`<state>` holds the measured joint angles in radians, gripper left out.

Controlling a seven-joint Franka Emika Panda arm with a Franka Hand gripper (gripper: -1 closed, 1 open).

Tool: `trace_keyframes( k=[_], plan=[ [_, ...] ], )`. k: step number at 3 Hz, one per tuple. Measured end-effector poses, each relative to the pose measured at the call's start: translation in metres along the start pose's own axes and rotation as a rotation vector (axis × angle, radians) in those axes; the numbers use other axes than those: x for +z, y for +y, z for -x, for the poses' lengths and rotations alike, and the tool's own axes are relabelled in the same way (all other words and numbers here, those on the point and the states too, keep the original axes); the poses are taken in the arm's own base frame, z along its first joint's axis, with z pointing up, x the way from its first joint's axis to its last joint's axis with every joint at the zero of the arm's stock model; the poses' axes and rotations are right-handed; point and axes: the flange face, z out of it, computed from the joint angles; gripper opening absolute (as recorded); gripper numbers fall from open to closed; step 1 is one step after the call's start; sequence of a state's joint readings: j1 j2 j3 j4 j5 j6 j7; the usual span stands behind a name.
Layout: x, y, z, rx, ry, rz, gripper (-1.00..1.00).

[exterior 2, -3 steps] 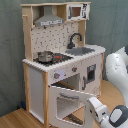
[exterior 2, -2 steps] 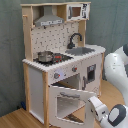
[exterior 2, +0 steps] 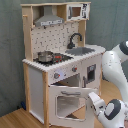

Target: Play with the kitchen

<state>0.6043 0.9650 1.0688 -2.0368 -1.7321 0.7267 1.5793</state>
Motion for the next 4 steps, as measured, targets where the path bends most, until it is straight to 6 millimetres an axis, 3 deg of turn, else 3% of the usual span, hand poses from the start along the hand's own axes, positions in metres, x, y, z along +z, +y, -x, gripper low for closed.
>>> trace_keyframes(
  k=[2, 4],
  plan=[
    [0.047, 0.012, 0.001, 0.036, -0.049, -0.005, 1.0],
    [0.106, 0.004, -0.017, 0.107, -0.081, -0.032, 1.0]
  ],
)
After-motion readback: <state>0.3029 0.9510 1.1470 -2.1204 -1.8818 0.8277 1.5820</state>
